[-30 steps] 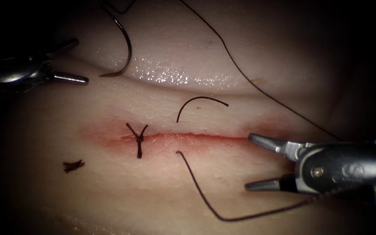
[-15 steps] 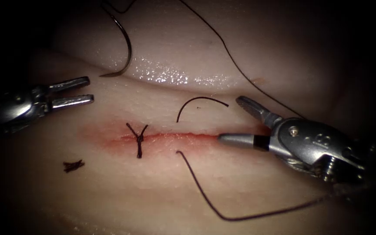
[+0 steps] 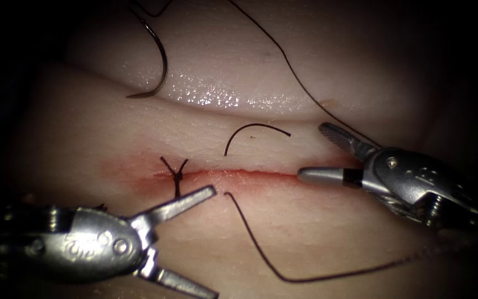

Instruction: Wound Closure

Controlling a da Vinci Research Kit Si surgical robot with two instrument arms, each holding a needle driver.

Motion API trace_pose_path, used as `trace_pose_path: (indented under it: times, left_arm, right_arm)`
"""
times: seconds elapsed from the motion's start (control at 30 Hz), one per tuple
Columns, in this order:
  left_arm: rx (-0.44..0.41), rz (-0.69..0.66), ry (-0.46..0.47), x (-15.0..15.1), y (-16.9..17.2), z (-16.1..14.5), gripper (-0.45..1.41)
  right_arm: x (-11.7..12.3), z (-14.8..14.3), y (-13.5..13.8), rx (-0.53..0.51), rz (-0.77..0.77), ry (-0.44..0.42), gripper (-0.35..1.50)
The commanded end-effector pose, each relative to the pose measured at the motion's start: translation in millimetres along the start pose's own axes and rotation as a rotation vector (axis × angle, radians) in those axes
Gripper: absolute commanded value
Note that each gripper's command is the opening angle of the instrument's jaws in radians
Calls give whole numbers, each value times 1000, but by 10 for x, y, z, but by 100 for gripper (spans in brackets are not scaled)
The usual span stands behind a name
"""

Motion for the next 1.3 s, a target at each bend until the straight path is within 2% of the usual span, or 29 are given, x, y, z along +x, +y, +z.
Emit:
trace_pose_path:
  times: [0.03, 0.37, 0.57, 0.77, 0.8, 0.83, 0.87, 1.03, 1.07, 1.1, 1.13, 1.17, 1.3]
  left_arm:
    - [6, 8, -3, 3, 7, 17, 96]
    - [44, 23, -52, 5, 4, 32, 93]
    - [40, 26, -51, 3, 6, 27, 93]
    - [48, 32, -68, -5, 8, 12, 93]
    - [46, 32, -72, -6, 8, 10, 93]
    - [50, 35, -69, -9, 8, 7, 93]
    - [49, 36, -69, -11, 8, 6, 93]
    - [52, 46, -69, -18, 7, 4, 93]
    - [52, 42, -69, -20, 7, 3, 93]
    - [51, 44, -69, -22, 7, 3, 93]
    - [51, 39, -69, -24, 8, 3, 93]
    - [51, 36, -69, -26, 8, 3, 93]
    - [49, 27, -68, -33, 13, -1, 91]
  right_arm:
    - [-7, 15, -2, -3, 5, 2, 114]
    - [-16, 31, 12, -2, 41, 35, 113]
    - [-13, 40, 10, 2, 67, 73, 109]
    - [-4, 48, 10, 8, 79, 99, 77]
    - [-4, 49, 10, 4, 81, 110, 69]
    - [-3, 51, 9, 7, 81, 118, 42]
    - [-3, 52, 9, 13, 81, 119, 34]
    - [0, 54, 6, 29, 82, 124, 29]
    - [1, 55, 5, 33, 89, 124, 22]
    - [1, 55, 5, 37, 89, 125, 8]
    - [2, 55, 4, 45, 83, 128, -25]
    - [2, 55, 4, 58, 70, 132, -35]
    - [8, 55, 9, 62, 35, 135, -35]
